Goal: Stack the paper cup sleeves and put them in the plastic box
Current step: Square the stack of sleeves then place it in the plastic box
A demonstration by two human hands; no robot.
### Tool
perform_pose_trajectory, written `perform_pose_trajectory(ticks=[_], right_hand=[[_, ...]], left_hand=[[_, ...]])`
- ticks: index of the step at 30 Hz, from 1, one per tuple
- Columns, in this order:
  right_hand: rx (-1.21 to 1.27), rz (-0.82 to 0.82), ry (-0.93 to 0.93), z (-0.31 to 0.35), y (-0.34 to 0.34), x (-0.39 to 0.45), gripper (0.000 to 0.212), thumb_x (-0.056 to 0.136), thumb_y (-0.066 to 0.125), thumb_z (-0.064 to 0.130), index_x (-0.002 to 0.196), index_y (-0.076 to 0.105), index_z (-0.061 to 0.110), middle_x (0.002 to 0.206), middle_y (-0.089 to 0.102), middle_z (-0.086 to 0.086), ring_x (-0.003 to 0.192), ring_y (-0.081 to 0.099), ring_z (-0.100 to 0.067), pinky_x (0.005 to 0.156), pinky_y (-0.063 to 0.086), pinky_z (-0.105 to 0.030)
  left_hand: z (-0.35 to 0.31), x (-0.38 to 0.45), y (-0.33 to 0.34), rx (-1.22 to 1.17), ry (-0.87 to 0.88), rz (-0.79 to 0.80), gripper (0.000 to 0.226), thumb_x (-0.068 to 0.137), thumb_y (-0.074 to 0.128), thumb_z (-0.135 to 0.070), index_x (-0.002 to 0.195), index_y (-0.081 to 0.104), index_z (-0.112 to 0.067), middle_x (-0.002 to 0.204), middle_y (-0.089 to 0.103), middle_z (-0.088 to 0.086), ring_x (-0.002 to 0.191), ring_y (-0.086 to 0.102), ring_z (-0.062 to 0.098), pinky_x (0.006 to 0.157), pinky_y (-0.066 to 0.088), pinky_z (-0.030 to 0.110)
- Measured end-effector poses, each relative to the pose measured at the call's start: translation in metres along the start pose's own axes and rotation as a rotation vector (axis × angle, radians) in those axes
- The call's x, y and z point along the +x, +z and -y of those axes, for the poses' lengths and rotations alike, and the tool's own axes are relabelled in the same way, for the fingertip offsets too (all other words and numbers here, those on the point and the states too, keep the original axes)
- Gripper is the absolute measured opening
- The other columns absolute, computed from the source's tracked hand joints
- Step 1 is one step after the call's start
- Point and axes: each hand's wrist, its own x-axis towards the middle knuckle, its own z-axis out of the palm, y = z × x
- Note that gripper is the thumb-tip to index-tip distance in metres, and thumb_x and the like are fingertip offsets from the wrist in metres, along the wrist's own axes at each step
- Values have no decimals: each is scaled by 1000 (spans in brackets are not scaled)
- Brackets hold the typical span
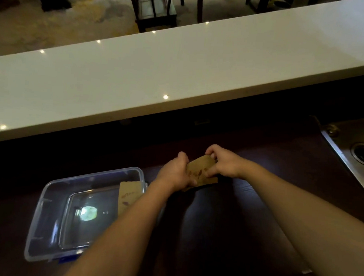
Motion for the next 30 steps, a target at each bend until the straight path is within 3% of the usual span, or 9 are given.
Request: perform_pose_trajectory(ticks=[4, 7, 9, 13, 16, 19, 24, 27, 30], right_hand=[[-1, -12, -178, -9, 12, -23, 84, 64, 80, 8, 136, 44, 34, 105, 56, 5, 90, 59, -10, 80, 48, -22], [-169, -93, -322, -20, 25, -50, 74, 74, 74, 21, 139, 42, 40, 102, 47, 14, 93, 51, -4, 83, 36, -7], [-230, -186, -360, -32, 39, -71, 68, 80, 69, 24, 140, 41, 40, 105, 46, 9, 95, 50, -7, 85, 34, -9], [-274, -333, -291, -46, 75, -95, 64, 87, 62, 20, 144, 36, 34, 126, 48, -4, 113, 48, -20, 96, 40, -27], [-251, -383, -262, -42, 88, -95, 65, 88, 56, 17, 146, 30, 33, 139, 42, -7, 126, 41, -24, 102, 39, -34], [-231, -401, -208, -38, 95, -93, 66, 90, 51, 21, 148, 23, 34, 152, 30, -9, 138, 29, -25, 108, 35, -40], [-174, -460, -181, -31, 102, -92, 66, 89, 47, 22, 149, 21, 31, 150, 34, -11, 135, 31, -25, 105, 32, -36], [-198, -503, -198, -30, 102, -90, 66, 87, 45, 25, 149, 20, 30, 147, 37, -12, 131, 33, -26, 103, 33, -35], [-199, -486, -186, -36, 103, -87, 66, 89, 45, 24, 149, 18, 32, 146, 39, -10, 130, 33, -23, 99, 32, -31]], left_hand=[[1, -25, 23, 32, 122, -143, 68, 73, 75, -29, 133, 44, -21, 123, 49, 6, 113, 51, 26, 94, 42, 35], [8, -46, 36, -1, 203, -250, 63, 75, 74, -25, 133, 48, -22, 116, 50, 5, 110, 49, 24, 93, 41, 33], [12, -62, 48, -25, 252, -338, 61, 75, 73, -24, 132, 50, -20, 113, 51, 6, 107, 48, 24, 90, 42, 34], [10, -82, 78, -91, 166, -409, 59, 82, 68, -21, 137, 46, -29, 124, 46, 5, 113, 43, 22, 92, 40, 30], [2, -88, 88, -208, 68, -450, 61, 86, 63, -14, 139, 40, -34, 147, 26, 14, 125, 42, 31, 94, 44, 34], [-4, -93, 93, -312, 12, -474, 64, 89, 59, -10, 142, 35, -37, 156, 9, 15, 130, 41, 31, 93, 46, 34], [-7, -94, 92, -368, 11, -478, 61, 92, 53, -8, 143, 34, -35, 157, 11, 14, 121, 49, 24, 83, 42, 21], [-6, -92, 92, -339, 22, -483, 63, 92, 52, -8, 144, 31, -36, 156, 12, 14, 109, 52, 15, 78, 43, 20], [-3, -91, 94, -266, 16, -427, 68, 93, 50, -8, 146, 23, -39, 155, 13, 13, 102, 59, 19, 72, 49, 22]])
